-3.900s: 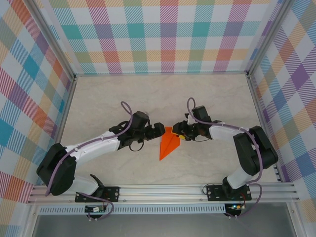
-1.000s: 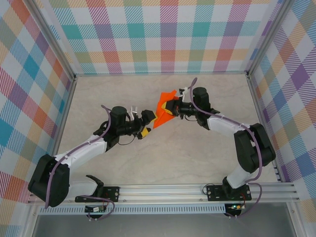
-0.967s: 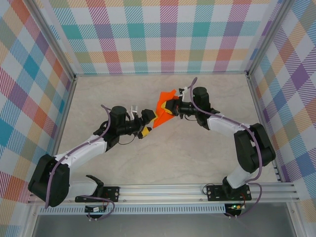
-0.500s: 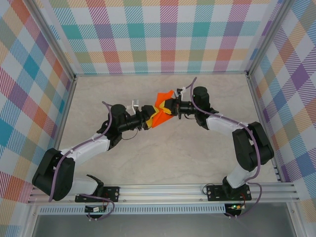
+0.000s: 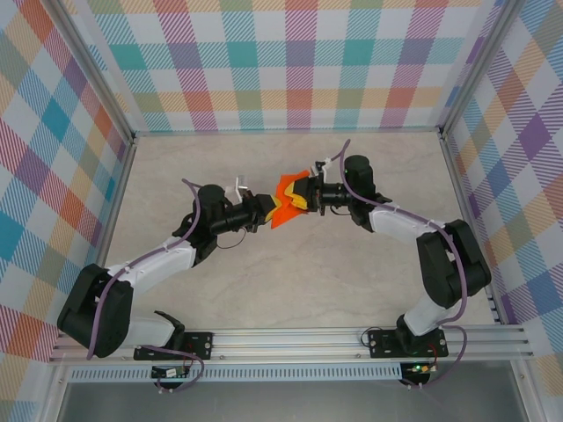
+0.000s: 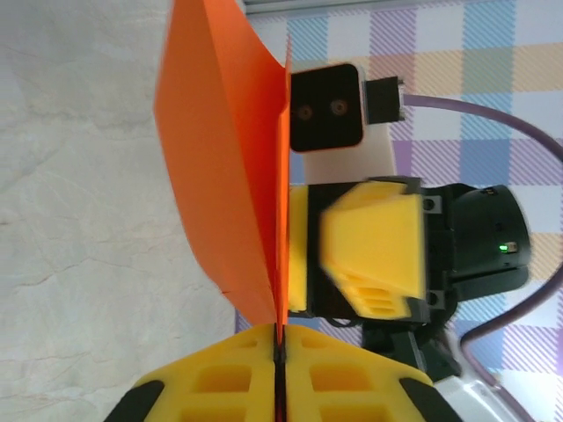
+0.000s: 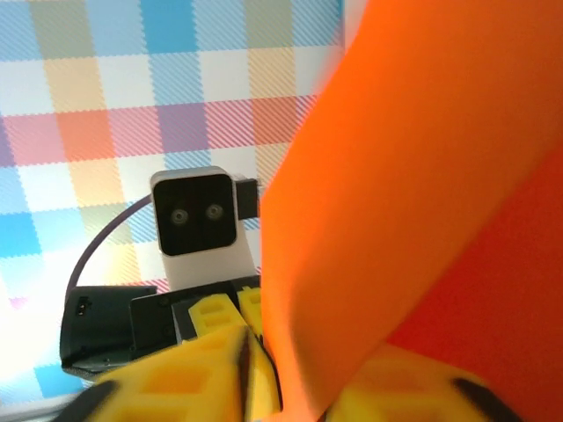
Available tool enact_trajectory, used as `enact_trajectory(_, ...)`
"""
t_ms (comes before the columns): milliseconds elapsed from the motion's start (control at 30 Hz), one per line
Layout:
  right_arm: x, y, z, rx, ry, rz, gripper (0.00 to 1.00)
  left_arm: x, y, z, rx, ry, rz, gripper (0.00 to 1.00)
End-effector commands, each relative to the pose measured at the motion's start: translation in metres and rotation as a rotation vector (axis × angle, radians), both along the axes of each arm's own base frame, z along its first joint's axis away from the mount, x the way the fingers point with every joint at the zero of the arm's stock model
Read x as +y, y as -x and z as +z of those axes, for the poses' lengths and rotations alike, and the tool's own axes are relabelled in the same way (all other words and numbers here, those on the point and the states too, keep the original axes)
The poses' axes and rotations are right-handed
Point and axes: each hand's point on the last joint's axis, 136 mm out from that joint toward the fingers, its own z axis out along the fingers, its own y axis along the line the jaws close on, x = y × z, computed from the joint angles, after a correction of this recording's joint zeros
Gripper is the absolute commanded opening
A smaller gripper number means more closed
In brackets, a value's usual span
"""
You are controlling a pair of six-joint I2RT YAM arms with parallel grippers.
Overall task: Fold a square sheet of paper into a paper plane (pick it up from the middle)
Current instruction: Turn over the paper at the center of the table.
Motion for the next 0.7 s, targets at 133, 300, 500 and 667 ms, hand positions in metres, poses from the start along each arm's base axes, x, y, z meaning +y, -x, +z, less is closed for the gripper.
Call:
enact_trajectory(133,-0.047,0.005,-0.015,-0.146,0.391,-0.122,0.63,0.033,0.007,-0.013,-0.05,-0.419,0.023,0.06)
enact_trajectory(300,-0.084,0.009,-0.024,-0.233,0.603,-0.218,0.8,0.091,0.012,-0.038,-0.015,-0.931,0.053,0.05)
enact_trajectory(500,-0.112,0.013,-0.034,-0.248,0.727,-0.304,0.95,0.154,0.003,-0.032,0.005,-1.494,0.156,0.06)
enact_trajectory(667,-0.122,0.016,-0.046,-0.222,0.768,-0.33,0.96,0.168,-0.01,-0.032,0.024,-1.788,0.208,0.06)
